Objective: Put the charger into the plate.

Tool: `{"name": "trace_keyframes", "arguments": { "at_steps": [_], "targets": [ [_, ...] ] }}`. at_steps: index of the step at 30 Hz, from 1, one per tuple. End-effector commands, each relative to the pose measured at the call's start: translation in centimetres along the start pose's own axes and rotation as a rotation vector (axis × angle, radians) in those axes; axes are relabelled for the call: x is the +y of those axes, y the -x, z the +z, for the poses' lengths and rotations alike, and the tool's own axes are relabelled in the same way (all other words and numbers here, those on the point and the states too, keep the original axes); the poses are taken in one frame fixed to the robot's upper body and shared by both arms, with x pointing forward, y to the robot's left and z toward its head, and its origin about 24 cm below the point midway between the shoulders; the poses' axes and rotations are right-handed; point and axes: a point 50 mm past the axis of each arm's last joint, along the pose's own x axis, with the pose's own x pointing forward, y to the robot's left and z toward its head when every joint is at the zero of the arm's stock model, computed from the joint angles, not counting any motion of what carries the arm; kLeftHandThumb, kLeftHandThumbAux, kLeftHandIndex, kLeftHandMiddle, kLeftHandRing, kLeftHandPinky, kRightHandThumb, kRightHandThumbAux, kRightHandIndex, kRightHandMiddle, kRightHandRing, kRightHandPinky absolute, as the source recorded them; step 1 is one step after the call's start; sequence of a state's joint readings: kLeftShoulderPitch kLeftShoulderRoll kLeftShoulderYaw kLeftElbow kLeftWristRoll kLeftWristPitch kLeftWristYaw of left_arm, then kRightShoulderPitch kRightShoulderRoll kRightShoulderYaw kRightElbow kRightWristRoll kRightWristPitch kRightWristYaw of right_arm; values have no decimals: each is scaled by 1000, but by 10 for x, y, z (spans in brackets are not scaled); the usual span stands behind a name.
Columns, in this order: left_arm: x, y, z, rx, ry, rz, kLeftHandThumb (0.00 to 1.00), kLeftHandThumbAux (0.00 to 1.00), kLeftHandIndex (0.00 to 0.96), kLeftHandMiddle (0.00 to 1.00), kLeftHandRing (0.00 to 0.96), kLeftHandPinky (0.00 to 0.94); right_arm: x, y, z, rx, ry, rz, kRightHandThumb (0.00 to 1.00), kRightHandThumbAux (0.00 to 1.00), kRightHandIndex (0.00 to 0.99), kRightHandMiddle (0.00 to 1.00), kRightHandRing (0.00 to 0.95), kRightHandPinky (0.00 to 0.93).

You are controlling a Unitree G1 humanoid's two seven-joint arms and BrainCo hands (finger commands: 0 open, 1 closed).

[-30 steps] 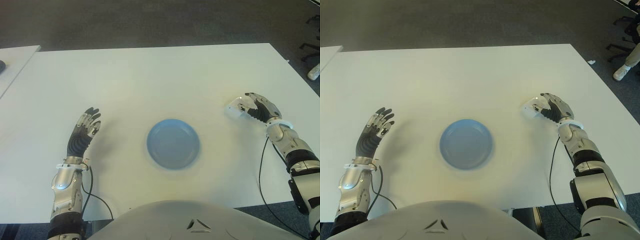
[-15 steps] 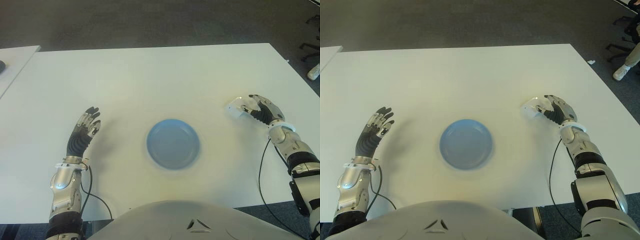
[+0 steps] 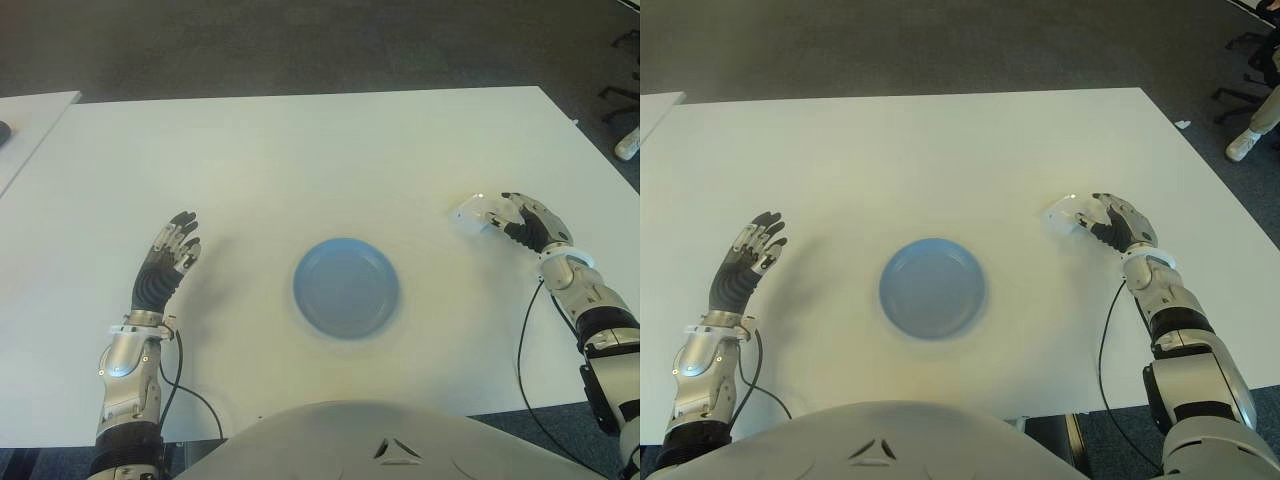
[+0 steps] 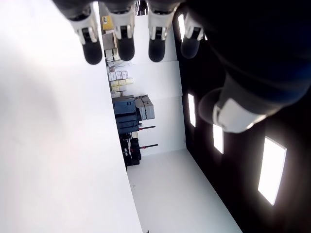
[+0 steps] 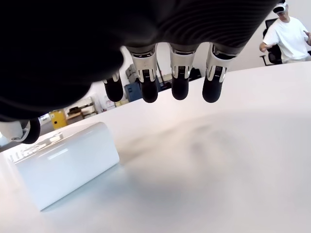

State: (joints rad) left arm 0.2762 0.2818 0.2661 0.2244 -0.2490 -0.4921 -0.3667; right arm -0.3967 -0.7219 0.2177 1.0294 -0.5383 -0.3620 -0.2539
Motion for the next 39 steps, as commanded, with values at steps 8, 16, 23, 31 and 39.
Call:
{"name": "trace_keyframes", "arguments": {
  "at_steps": [8,16,23,31,39],
  "targets": [
    [2,0,-2,10,-11,-13,396,594,65,83,85,130,6,7,-7,28,-24,8,211,233,0,0,0,0],
    [2,0,-2,10,-11,-13,396,594,65,83,85,130,13,9,-3,17,-33,22,204,241,0,0,0,0],
    [0,-1,-3,9,-10,-14,396,594,65,83,85,130,14,8,6,-13,-25,29,196,236,0,0,0,0],
    [-2,-1,-3,8,-10,-15,396,594,65,83,85,130,16,8,12,-49,-30,39,187,214,0,0,0,0],
    [-4,-1,-2,7,-10,-16,396,594,65,83,85,130,19,8,22,-87,-38,38,186,207,0,0,0,0]
  ]
}}
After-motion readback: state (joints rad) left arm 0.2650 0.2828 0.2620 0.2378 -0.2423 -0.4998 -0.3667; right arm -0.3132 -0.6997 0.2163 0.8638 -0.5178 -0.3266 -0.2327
